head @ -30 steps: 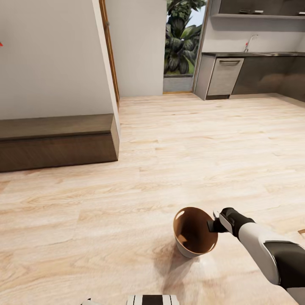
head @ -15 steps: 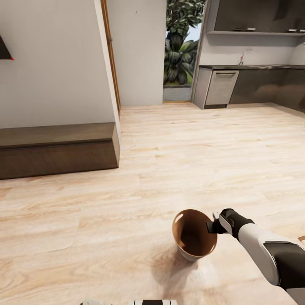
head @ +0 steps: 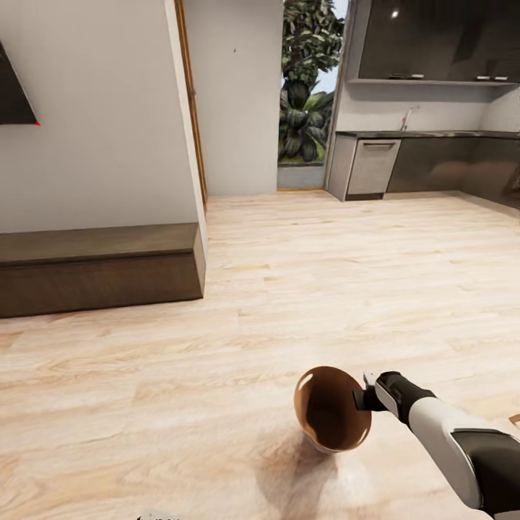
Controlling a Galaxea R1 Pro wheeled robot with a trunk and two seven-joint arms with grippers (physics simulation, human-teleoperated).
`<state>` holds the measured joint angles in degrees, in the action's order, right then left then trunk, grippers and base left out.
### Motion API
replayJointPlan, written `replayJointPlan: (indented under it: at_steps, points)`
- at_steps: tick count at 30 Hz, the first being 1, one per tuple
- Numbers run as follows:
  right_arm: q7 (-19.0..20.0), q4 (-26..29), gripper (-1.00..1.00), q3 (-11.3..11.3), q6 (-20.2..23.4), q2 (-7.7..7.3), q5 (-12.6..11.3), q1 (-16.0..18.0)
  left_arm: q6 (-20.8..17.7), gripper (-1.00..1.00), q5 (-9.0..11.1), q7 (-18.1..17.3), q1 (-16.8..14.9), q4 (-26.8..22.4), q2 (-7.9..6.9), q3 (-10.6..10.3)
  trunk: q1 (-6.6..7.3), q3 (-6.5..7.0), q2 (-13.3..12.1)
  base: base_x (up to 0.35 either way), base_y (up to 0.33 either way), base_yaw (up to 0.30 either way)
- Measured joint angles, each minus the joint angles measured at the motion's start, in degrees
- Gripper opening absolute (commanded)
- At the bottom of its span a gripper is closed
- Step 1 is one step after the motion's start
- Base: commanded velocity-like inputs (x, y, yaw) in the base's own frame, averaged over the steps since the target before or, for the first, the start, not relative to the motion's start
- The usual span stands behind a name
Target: Put the three can of soda from the living room inside the tash can in the kitchen.
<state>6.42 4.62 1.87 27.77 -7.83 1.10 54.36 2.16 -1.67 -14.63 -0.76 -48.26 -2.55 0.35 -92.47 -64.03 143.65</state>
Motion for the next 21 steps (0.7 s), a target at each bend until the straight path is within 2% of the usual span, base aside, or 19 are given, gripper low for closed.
replayJointPlan:
  at_steps: [4, 6, 8, 11, 15, 18, 21]
  points:
    - [0.1, 0.0, -1.0, -0.3, -1.3, -0.03, -0.1, -0.7, -0.5, 1.0, 0.0, -0.1, -0.5, 0.0, -0.15, 0.0, 0.1, 0.89, -0.1, 0.0, 0.0, 0.0]
    - [0.1, 0.2, -1.0, -0.2, -4.6, -0.16, 0.1, -1.8, -0.8, 1.0, 0.0, -0.2, -0.7, 0.1, -0.23, 0.1, 0.15, 1.33, -0.1, 0.0, 0.0, 0.0]
    - [0.2, 0.1, -1.0, -0.2, -6.0, -0.27, -0.1, -2.1, -1.2, 1.0, 0.0, -0.2, -0.8, 0.1, -0.25, 0.1, 0.21, 1.77, -0.1, 0.0, 0.0, 0.0]
    - [0.4, 0.2, -1.0, -0.2, -6.6, -0.32, -0.2, -2.4, -1.4, 1.0, 0.1, -0.2, -0.9, 0.1, -0.26, 0.1, 0.29, 2.44, -0.1, 0.0, 0.0, 0.0]
    - [2.7, 0.5, -1.0, 0.2, -7.6, -0.59, -0.1, -3.4, -1.5, 1.0, 0.1, -0.2, -0.9, 0.1, -0.26, 0.1, 0.39, 3.32, -0.2, 0.0, 0.0, 0.0]
    - [6.3, 0.8, -1.0, -0.2, -11.9, -0.86, -0.4, -5.1, -1.7, 1.0, 0.1, -0.3, -1.6, 0.3, -0.32, 0.2, 0.46, 3.99, -0.2, 0.0, 0.0, 0.0]
    - [7.3, 0.9, -1.0, -0.1, -14.4, -0.93, -0.1, -6.6, -1.9, 1.0, 0.3, -0.4, -2.5, 1.8, -0.34, 0.2, 0.54, 4.65, -0.3, 0.0, 0.0, 0.0]
